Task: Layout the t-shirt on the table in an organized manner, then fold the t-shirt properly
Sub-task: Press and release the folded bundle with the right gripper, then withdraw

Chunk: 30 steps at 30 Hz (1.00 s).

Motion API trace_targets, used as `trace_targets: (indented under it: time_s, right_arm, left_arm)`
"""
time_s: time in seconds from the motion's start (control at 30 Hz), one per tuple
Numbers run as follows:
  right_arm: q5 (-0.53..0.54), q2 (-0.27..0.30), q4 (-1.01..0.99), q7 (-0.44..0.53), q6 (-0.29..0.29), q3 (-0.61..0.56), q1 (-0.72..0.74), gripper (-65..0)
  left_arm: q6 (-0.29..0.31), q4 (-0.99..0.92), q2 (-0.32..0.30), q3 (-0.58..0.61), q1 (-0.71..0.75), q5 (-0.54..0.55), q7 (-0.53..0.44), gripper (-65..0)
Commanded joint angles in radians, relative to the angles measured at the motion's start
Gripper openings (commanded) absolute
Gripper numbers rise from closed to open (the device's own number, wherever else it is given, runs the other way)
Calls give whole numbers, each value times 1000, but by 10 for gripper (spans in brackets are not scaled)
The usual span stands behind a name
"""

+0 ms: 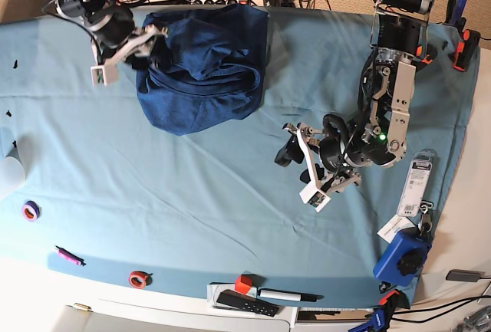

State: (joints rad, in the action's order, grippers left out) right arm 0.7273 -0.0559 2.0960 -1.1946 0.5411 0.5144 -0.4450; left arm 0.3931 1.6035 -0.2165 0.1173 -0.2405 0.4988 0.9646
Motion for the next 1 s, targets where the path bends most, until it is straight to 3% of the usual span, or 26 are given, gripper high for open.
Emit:
trace_targets:
  time_s: [0.0,0.33,0.67,0.97]
  right_arm:
    - [15,3,16,24,-5,2,6,-314]
    - [-71,3,16,37,-69,2,15,-325]
    - [-67,3,16,27,-66,2,16,-632]
    - [162,-3,17,-34,53,2,15,-650]
  left_arm:
    - [1,16,-2,-3,-23,11,-22,-288]
    - [1,16,-2,-3,-23,11,-23,-288]
    - [0,16,-2,-3,-23,11,-31,-288]
    - [0,16,-2,-3,-23,11,-31,-288]
